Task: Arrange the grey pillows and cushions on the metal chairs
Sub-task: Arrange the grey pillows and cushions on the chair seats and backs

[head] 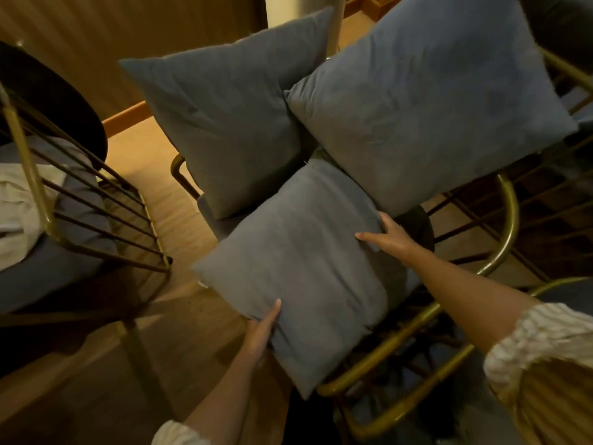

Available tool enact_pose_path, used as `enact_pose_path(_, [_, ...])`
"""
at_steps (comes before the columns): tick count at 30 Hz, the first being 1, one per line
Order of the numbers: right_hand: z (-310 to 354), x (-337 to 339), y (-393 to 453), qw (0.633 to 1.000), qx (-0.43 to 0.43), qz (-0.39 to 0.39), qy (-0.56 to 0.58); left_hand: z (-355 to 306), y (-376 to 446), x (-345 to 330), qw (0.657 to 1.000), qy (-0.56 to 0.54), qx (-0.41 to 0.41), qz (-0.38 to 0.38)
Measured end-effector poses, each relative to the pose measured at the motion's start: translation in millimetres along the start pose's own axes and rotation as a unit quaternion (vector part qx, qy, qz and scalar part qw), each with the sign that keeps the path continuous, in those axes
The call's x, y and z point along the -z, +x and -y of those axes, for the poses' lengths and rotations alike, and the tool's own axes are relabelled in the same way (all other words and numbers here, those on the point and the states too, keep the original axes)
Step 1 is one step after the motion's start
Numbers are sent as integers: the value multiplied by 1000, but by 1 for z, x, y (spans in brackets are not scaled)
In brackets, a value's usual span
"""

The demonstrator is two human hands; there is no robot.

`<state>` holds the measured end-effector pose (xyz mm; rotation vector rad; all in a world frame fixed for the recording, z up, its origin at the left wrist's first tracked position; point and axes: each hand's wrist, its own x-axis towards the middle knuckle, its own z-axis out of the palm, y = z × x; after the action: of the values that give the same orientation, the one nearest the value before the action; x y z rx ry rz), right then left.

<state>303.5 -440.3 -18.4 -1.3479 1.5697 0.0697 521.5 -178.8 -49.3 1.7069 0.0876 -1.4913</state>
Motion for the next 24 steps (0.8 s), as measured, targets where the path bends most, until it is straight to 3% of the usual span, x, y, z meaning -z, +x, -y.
enact_pose_path(3, [-3, 12, 12, 993, 17, -2, -114, 16, 18, -21, 998, 48, 27, 16])
enact_pose_path(6, [-16, -4, 14, 983, -1, 50, -177, 14, 41, -28, 995, 99, 16, 27])
enact_pose_path(9, [-33, -31, 10, 976, -11, 65, -209, 10, 75, -22, 988, 151, 28, -20])
enact_pose_path(13, [-39, -30, -15, 976, 3, 60, -208, 33, 130, 0, 944, 306, 94, -77])
enact_pose_path(17, [-49, -11, -60, 977, 10, 75, -199, 4, 56, -57, 926, 348, 12, -146])
enact_pose_path(21, [-69, 0, -135, 947, 23, 138, -288, 18, 6, -104, 932, 327, -96, -122])
enact_pose_path(24, [-92, 18, -195, 939, 51, 24, -338, 37, -32, -130, 928, 341, -133, -71])
